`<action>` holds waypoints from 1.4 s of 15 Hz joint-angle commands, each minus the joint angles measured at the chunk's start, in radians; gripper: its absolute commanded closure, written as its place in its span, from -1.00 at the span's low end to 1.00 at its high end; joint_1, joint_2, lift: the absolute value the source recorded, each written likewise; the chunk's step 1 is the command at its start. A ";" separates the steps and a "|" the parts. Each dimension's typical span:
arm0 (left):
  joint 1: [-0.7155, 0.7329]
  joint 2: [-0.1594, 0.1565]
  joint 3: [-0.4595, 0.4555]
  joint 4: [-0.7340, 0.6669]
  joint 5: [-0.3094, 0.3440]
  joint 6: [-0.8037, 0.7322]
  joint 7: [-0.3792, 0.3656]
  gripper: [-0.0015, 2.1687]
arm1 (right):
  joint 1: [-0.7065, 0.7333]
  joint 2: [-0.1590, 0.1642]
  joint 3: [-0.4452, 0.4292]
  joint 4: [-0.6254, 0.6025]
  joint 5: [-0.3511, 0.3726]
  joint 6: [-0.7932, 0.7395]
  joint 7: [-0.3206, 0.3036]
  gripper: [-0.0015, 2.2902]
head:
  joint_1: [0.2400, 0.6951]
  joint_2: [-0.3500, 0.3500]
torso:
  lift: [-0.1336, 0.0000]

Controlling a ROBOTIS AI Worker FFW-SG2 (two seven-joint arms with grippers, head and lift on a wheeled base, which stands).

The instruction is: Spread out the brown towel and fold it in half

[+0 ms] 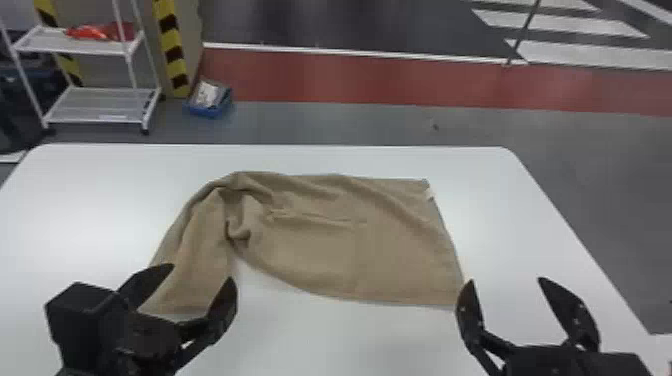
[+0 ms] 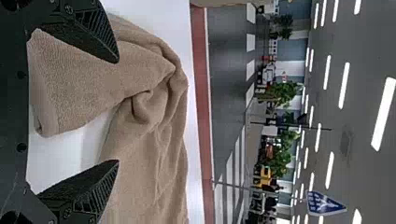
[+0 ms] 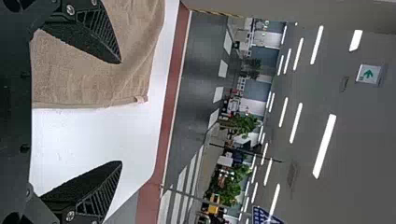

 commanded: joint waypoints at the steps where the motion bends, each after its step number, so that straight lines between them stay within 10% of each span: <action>1: -0.046 -0.004 -0.032 0.046 -0.012 0.065 0.000 -0.86 | 0.001 0.002 -0.018 0.008 -0.013 0.003 0.000 -0.91 | 1.00 -0.51 | -0.91; 12: -0.108 -0.009 -0.055 0.138 -0.035 0.157 0.003 -0.80 | -0.008 0.012 -0.019 0.015 -0.016 0.006 0.000 -0.91 | 1.00 -0.64 | -0.91; 21: -0.109 -0.006 -0.043 0.134 -0.059 0.160 0.000 0.37 | -0.007 0.012 -0.021 0.017 -0.016 0.006 0.000 -0.91 | 1.00 -0.59 | -0.91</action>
